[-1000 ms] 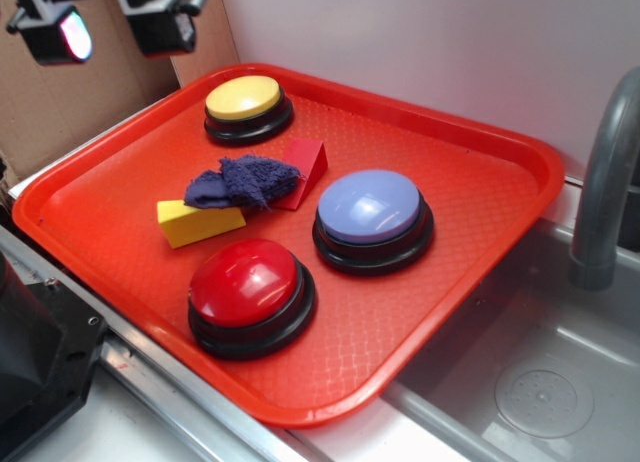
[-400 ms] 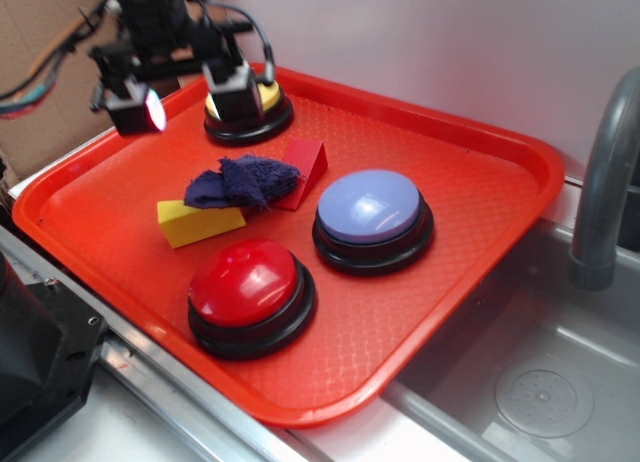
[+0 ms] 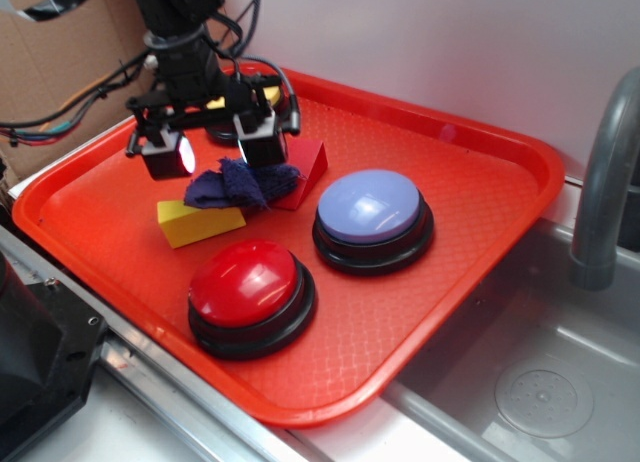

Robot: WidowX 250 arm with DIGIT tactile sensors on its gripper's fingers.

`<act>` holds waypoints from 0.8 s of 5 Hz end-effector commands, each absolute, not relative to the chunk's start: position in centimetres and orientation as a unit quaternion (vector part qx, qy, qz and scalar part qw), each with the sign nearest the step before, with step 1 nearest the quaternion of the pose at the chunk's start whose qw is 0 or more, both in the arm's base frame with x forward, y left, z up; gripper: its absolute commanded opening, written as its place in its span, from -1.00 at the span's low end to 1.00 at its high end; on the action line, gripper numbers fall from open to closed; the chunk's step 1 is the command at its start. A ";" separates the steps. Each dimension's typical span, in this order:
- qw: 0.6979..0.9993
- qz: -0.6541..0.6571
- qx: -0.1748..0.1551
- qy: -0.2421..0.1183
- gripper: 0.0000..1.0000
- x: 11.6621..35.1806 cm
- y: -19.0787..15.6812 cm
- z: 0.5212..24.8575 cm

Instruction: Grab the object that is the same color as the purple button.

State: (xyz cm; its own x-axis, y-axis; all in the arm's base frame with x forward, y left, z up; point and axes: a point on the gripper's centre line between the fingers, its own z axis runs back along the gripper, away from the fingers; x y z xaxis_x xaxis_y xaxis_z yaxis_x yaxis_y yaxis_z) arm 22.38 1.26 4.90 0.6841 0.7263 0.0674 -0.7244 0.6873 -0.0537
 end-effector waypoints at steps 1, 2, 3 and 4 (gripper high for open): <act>0.920 0.386 -0.049 -0.038 1.00 23.5 1.8 3.3; 0.918 0.391 -0.052 -0.037 0.88 23.6 1.8 2.9; 0.917 0.393 -0.054 -0.041 -1.00 23.5 1.9 3.0; 0.914 0.399 -0.052 -0.048 -1.00 23.5 2.1 3.4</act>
